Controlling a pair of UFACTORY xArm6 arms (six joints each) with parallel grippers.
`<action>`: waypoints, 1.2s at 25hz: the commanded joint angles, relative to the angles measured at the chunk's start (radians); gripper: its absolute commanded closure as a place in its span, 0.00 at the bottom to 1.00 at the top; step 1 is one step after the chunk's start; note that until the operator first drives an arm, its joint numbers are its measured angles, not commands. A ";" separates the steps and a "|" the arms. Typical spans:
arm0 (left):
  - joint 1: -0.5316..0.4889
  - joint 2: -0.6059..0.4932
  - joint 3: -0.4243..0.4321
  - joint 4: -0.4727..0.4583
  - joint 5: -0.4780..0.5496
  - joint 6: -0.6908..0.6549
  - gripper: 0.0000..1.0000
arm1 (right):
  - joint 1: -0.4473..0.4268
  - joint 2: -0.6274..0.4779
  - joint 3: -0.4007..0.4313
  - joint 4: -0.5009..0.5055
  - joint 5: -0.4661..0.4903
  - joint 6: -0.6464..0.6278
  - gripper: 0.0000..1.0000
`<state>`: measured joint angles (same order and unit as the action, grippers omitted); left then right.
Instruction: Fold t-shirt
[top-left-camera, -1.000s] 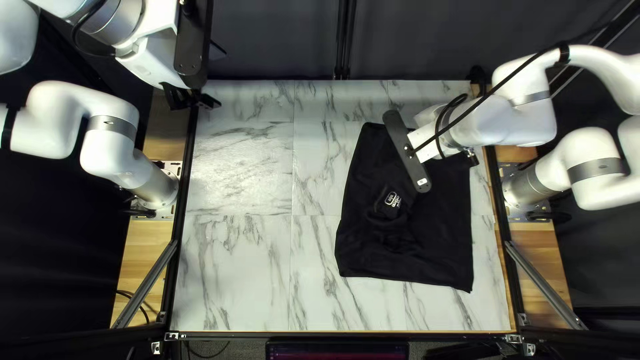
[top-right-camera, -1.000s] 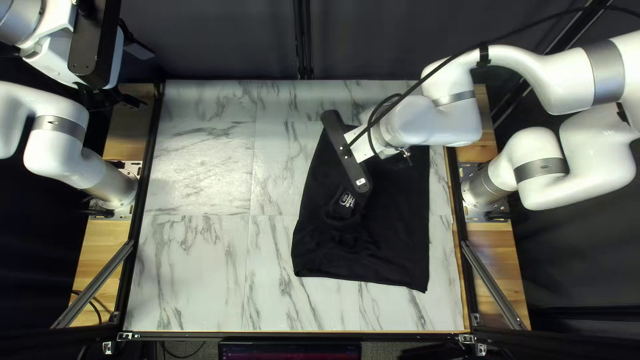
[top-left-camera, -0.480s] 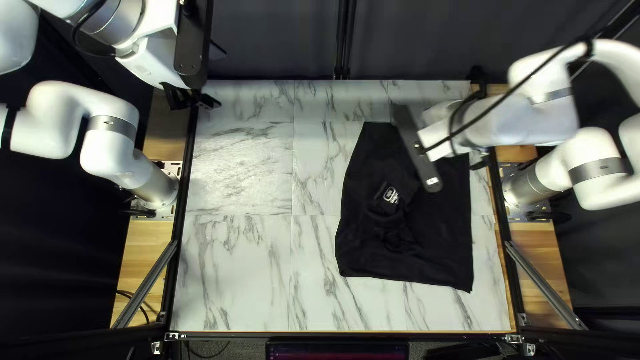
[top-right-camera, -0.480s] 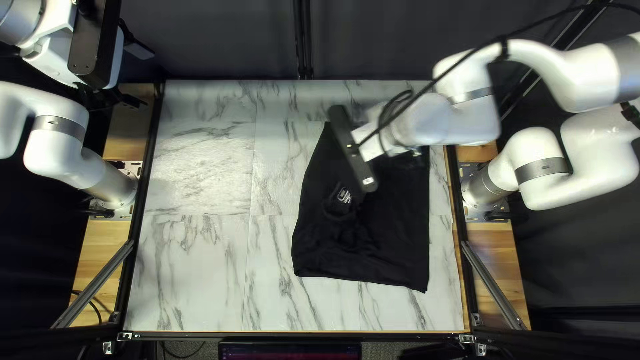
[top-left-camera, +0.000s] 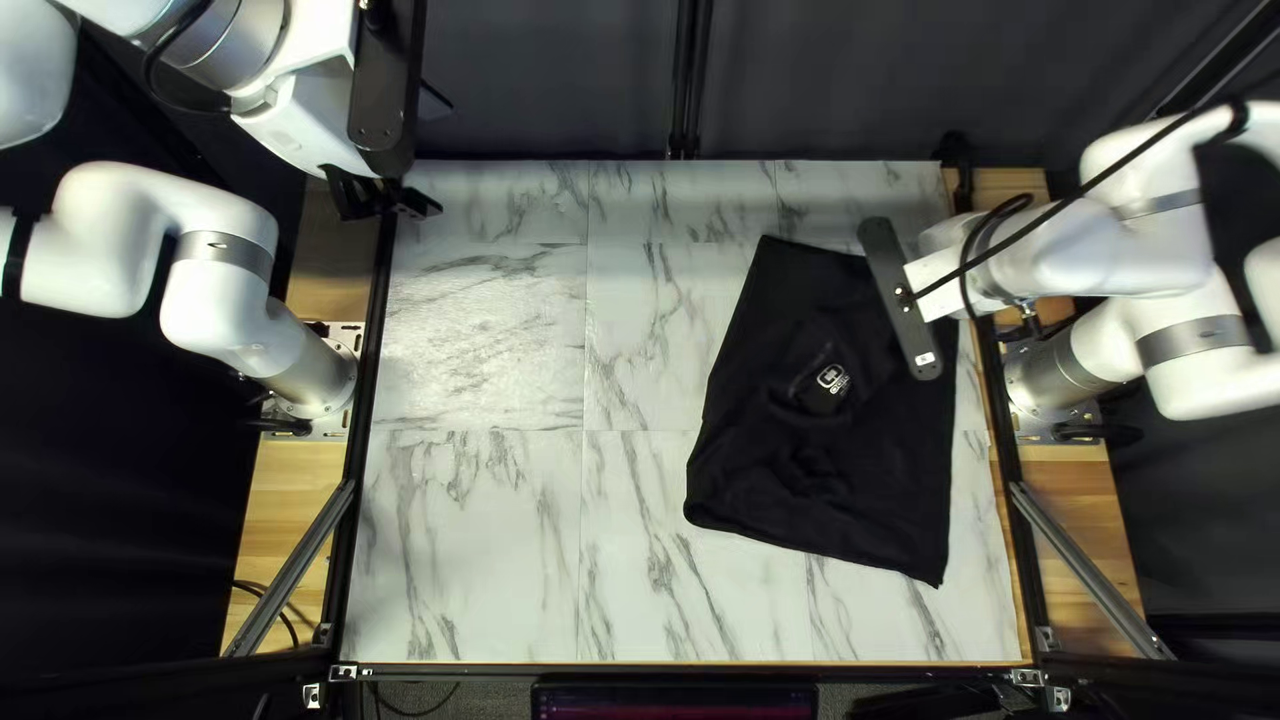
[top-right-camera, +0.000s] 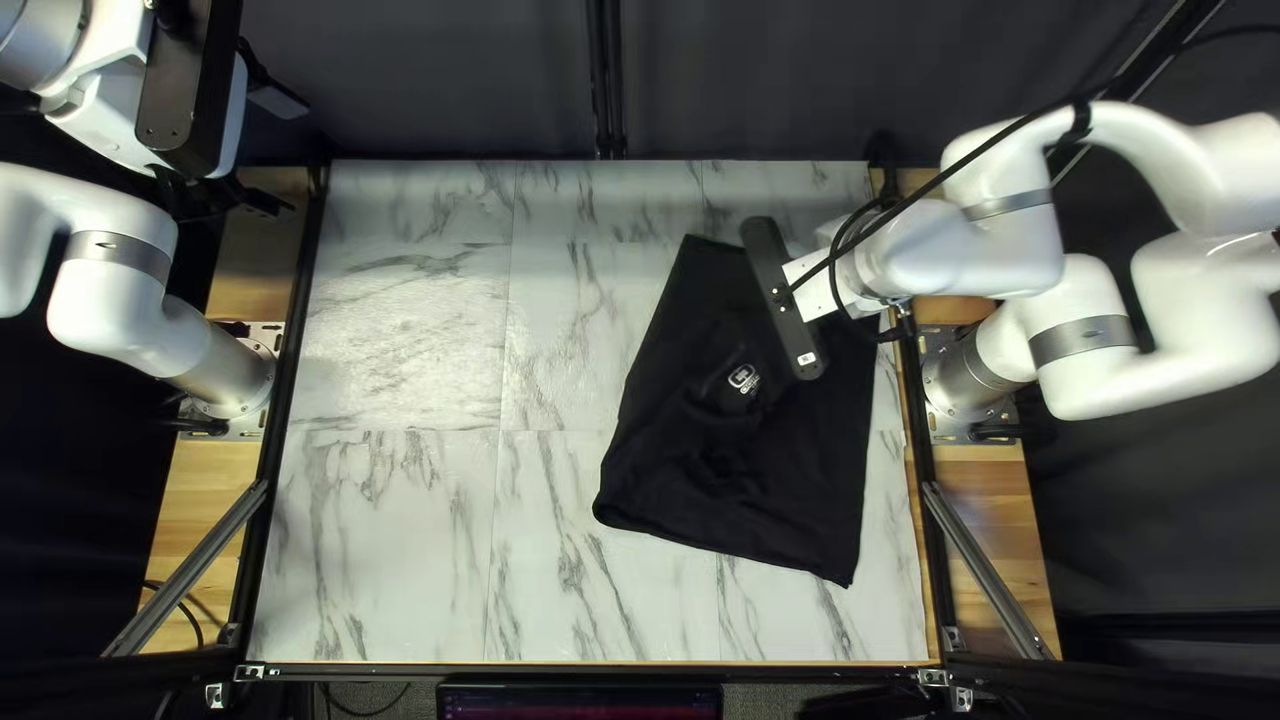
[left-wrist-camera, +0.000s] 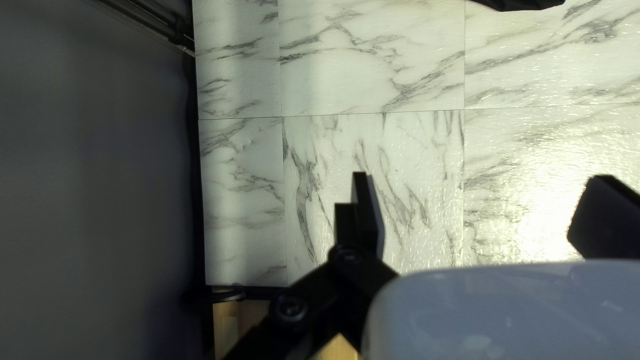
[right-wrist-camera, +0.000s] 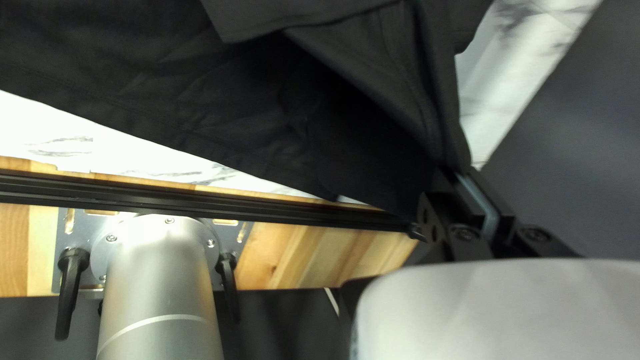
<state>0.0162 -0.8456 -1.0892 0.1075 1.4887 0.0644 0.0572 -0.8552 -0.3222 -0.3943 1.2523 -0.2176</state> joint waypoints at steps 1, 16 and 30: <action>0.000 0.000 0.000 0.000 0.000 0.000 0.00 | -0.033 -0.009 0.068 0.016 -0.024 -0.013 1.00; 0.000 0.000 0.000 0.000 0.000 0.000 0.00 | -0.039 0.074 -0.021 0.023 0.047 0.021 0.00; 0.000 0.000 0.000 0.000 0.000 0.000 0.00 | 0.247 0.302 -0.151 0.069 -0.252 0.175 0.00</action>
<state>0.0162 -0.8456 -1.0892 0.1075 1.4887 0.0644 0.2450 -0.6095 -0.4344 -0.3314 1.0528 -0.1001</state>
